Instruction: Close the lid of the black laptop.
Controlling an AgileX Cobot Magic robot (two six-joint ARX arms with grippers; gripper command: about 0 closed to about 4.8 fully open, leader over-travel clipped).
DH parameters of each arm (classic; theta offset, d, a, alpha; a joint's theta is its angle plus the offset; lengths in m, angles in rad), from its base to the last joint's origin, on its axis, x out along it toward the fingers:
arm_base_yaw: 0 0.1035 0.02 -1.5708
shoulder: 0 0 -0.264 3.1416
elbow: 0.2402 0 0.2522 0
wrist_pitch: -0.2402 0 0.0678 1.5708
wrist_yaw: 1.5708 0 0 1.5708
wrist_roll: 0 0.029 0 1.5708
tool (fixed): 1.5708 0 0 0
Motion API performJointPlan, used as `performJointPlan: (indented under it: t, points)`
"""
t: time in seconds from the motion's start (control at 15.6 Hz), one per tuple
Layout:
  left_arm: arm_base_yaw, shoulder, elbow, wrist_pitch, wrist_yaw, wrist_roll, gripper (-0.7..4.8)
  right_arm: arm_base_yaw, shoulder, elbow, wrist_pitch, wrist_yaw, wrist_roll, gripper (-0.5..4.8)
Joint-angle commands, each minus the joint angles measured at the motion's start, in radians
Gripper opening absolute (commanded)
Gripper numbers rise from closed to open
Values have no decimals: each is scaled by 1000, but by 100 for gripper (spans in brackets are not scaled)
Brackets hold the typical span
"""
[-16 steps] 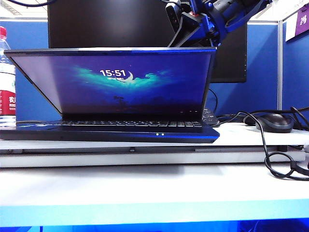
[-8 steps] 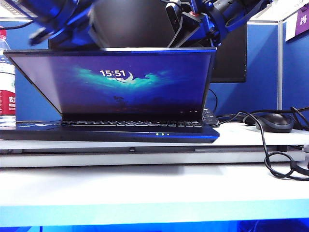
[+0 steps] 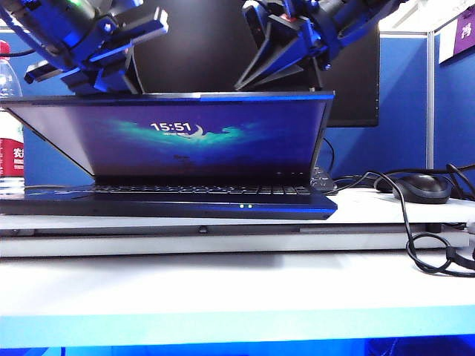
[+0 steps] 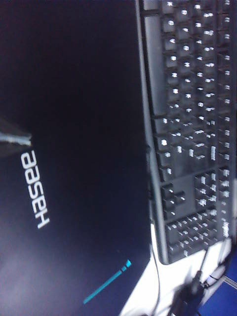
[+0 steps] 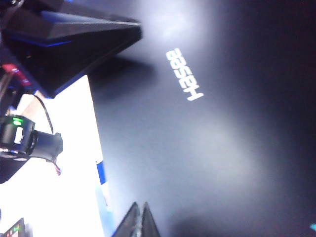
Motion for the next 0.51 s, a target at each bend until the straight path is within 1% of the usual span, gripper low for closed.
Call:
performJointPlan:
  t: [0.06,0.32,0.51]
  points:
    - [-1,2,-1,-32,-3,19,-4,13,-4,-1,6,53,-2,-5]
    - [-1,3,-31,-42,-3,23,-4,19,-4,-4,-2,107,-2,-5]
    - [-1,3,-64,-43,-3,22,-4,19,-4,-67,13,106,-3,-5]
